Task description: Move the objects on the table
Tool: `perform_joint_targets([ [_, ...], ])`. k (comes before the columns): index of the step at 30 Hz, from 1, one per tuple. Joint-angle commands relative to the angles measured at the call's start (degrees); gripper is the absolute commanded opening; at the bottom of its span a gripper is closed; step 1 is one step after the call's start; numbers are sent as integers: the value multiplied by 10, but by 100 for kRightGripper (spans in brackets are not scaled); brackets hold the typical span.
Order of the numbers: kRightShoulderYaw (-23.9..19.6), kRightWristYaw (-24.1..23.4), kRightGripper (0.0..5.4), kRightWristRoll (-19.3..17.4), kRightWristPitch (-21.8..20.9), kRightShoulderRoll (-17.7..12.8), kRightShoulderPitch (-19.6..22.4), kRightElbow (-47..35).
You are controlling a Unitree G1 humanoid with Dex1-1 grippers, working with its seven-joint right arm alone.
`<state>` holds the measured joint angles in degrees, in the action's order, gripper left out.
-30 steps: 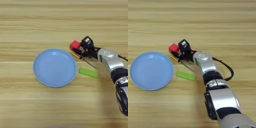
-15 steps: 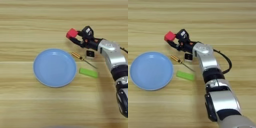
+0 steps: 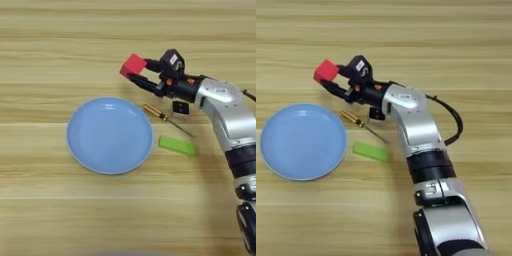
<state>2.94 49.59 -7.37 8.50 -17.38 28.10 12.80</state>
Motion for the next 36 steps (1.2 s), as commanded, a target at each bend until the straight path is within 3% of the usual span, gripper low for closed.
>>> perform_joint_targets([
  [1,2,3,233,-18,9,-14,19,-66],
  [14,51,44,233,-23,39,-18,-31,-129],
  [25,100,43,233,17,11,-11,-53,-62],
  [36,116,39,233,46,-31,-6,-49,6],
])
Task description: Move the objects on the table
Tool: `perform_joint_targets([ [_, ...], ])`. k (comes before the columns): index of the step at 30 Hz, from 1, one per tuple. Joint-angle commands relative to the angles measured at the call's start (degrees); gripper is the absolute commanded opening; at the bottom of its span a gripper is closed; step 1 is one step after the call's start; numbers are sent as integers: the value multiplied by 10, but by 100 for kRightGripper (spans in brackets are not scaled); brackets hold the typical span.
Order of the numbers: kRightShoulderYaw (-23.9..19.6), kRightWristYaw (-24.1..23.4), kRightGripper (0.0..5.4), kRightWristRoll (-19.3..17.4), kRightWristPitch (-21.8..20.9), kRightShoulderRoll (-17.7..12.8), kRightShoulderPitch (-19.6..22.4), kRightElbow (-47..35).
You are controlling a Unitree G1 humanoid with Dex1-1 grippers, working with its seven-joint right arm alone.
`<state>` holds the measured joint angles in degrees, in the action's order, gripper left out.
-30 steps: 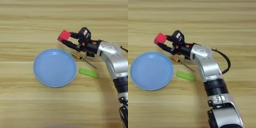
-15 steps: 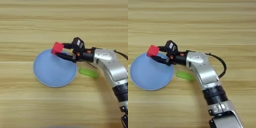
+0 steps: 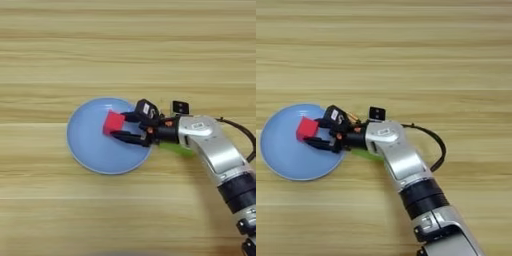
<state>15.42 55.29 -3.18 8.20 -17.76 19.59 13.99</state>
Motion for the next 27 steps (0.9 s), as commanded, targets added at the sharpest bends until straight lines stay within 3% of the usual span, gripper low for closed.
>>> perform_joint_targets([
  [1,-8,-18,233,6,-32,-2,37,0],
  [14,1,-12,233,24,-54,2,34,29],
  [27,-11,-8,404,4,-37,3,34,-14],
])
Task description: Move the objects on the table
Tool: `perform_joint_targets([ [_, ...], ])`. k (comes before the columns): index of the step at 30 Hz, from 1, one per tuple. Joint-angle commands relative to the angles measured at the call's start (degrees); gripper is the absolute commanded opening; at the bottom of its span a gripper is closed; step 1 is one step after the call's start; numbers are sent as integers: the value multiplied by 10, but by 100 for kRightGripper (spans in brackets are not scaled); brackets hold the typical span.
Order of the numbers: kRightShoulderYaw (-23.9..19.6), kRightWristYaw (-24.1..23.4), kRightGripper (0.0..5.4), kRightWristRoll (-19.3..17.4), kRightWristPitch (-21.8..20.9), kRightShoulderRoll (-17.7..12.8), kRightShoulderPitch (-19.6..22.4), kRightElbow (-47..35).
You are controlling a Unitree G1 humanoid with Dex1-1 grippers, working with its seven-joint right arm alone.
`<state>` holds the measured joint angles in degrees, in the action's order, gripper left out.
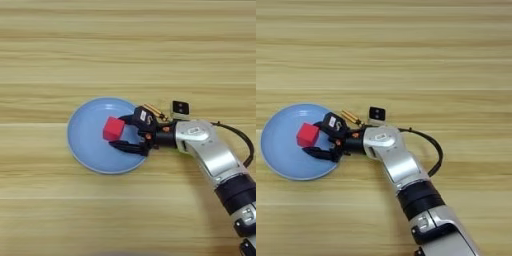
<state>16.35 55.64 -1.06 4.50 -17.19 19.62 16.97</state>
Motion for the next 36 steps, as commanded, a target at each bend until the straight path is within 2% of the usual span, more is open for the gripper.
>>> perform_joint_targets([
  [1,-21,-12,411,-19,2,-3,34,-47],
  [12,-52,-21,538,-48,17,3,51,-74],
  [18,-76,-21,538,-70,25,4,66,-81],
  [24,-110,-25,538,-88,33,-6,101,-66],
  [36,-168,-39,538,-100,20,-35,161,-2],
])
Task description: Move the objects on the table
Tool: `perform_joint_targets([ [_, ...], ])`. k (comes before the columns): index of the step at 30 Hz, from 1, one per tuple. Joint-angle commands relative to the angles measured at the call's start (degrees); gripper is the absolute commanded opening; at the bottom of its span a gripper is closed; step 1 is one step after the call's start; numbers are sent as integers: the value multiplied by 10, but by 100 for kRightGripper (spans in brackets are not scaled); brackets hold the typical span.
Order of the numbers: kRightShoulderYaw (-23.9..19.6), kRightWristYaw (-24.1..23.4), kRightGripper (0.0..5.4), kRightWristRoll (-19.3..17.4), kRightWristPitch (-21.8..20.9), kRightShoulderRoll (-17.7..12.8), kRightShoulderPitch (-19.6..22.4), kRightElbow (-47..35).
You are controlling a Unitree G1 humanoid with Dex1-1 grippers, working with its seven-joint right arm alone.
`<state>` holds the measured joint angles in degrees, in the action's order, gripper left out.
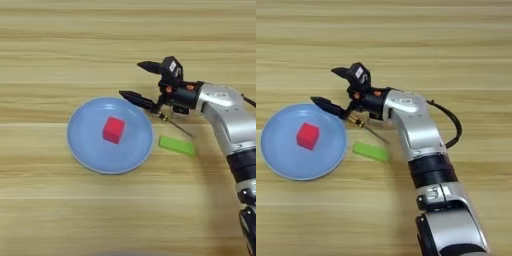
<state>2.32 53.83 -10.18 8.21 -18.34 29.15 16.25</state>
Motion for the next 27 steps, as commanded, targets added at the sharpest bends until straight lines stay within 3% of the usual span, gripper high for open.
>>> perform_joint_targets([
  [1,-34,-23,538,-8,-21,-29,73,18],
  [11,-68,-19,538,2,-75,-82,125,140],
  [20,-69,45,538,20,-178,-129,179,324],
  [27,-59,68,538,49,-241,-138,220,454],
])
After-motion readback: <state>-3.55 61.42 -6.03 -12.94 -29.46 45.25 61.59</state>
